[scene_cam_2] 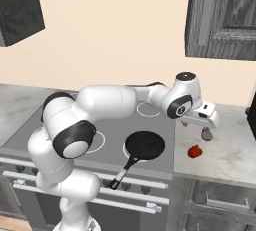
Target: Put the eggplant and bell pepper in the pan. Then turn on the front right burner and set the heat to medium.
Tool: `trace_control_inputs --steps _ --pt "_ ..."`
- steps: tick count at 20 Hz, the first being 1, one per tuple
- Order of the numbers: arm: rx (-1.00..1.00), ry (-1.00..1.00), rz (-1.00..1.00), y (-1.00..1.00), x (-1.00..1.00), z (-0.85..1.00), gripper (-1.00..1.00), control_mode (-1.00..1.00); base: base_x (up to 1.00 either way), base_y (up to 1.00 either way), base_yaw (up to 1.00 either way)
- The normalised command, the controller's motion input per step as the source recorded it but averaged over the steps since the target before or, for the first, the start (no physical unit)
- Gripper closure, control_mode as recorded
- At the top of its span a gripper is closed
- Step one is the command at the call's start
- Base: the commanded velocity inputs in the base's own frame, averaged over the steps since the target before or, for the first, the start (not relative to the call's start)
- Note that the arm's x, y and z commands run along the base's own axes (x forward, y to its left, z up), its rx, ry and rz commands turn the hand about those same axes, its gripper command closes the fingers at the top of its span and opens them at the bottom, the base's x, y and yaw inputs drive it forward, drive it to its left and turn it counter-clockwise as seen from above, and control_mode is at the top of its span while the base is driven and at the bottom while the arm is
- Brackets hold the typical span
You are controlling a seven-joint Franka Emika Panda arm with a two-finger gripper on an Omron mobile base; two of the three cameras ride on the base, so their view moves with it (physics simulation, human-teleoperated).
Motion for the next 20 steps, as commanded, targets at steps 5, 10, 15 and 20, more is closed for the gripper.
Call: trace_control_inputs --steps 5,10,15,20 --pt "0.0 -0.05 0.0 0.0 0.01 -0.32 -1.0 -1.0 0.0 0.0 0.0" --pt "0.0 0.0 0.0 -0.02 0.0 -0.32 -1.0 -1.0 0.0 0.0 0.0" --pt "0.02 0.0 0.0 0.0 0.0 -0.29 -1.0 -1.0 0.0 0.0 0.0" --pt "0.04 0.0 0.0 0.0 0.0 -0.27 -1.0 -1.0 0.0 0.0 0.0"
